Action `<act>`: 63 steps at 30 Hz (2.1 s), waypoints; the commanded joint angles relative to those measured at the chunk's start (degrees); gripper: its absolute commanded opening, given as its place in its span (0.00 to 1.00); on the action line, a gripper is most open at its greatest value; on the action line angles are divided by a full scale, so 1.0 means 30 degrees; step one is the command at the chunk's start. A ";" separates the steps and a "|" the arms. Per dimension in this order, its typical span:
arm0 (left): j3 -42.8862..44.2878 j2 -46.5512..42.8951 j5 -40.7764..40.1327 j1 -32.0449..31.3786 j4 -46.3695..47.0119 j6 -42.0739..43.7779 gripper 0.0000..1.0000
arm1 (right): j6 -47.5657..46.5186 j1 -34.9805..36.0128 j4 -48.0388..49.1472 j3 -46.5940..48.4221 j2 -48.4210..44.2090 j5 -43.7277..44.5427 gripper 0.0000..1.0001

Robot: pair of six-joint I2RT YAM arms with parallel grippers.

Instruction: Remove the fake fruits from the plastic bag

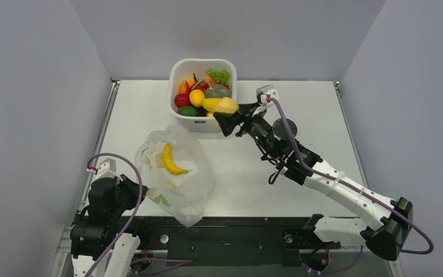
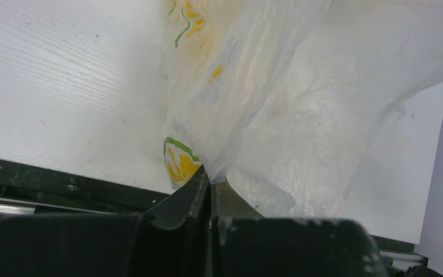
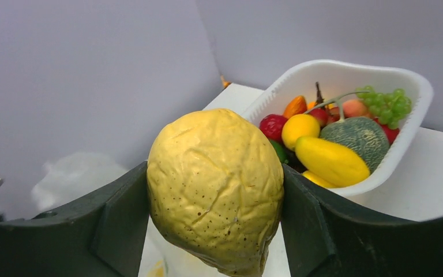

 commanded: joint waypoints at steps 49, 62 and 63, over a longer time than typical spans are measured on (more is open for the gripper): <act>-0.0352 -0.0595 0.3293 0.0087 -0.0698 -0.1806 0.00 | 0.2537 -0.6681 -0.6016 2.7931 2.5561 -0.0536 0.88; -0.0473 -0.1148 0.3323 0.0094 -0.1084 -0.1640 0.00 | 0.2152 -0.4447 -0.3149 1.5151 1.7320 0.1307 0.86; -0.0486 -0.1144 0.3338 0.0098 -0.1090 -0.1593 0.00 | 0.2246 -0.4334 -0.2397 1.3484 1.6096 0.1352 0.86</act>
